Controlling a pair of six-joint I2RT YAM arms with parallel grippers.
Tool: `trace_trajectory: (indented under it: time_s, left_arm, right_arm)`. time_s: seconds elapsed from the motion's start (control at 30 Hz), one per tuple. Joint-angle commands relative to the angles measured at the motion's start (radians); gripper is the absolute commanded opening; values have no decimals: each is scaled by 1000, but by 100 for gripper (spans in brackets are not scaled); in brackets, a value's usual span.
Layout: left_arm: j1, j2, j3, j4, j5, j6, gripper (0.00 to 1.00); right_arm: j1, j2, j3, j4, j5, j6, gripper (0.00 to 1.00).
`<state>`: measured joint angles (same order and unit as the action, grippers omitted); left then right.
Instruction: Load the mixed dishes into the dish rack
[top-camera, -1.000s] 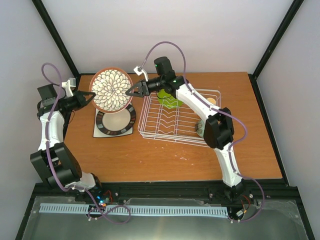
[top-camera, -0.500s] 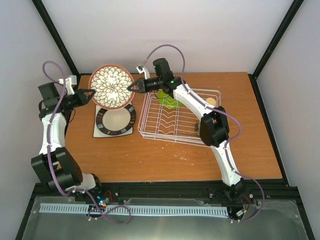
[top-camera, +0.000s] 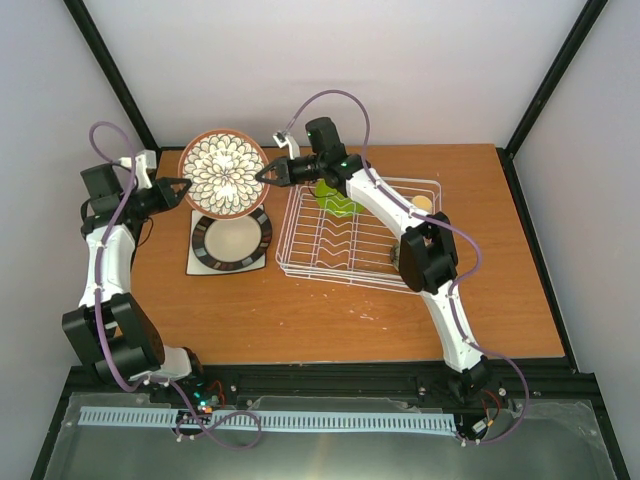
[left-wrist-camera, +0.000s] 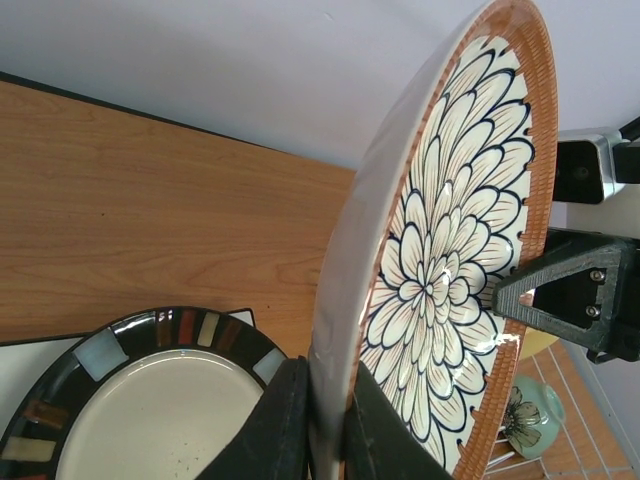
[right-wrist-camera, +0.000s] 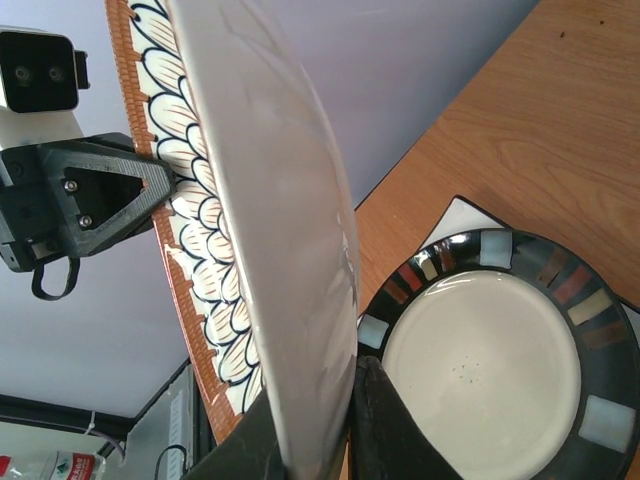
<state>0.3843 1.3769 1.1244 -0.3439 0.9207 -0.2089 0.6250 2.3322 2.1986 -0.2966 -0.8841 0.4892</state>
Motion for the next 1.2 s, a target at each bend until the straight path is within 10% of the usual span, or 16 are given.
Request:
trace_trajectory:
  time_s: [0.0,0.53,1.17]
  left_arm:
    - [-61,6,30,-27,187,-84,9]
    - [-61,18,17,-28,156,-85,48]
    - [-61,-30,32,46,116,-112,66]
  right_arm:
    - [75,-74,38,142,-155,-113,3]
    - [54,-178,-216,367,-46,1,3]
    - [-15,-328,-487,532,134,53,3]
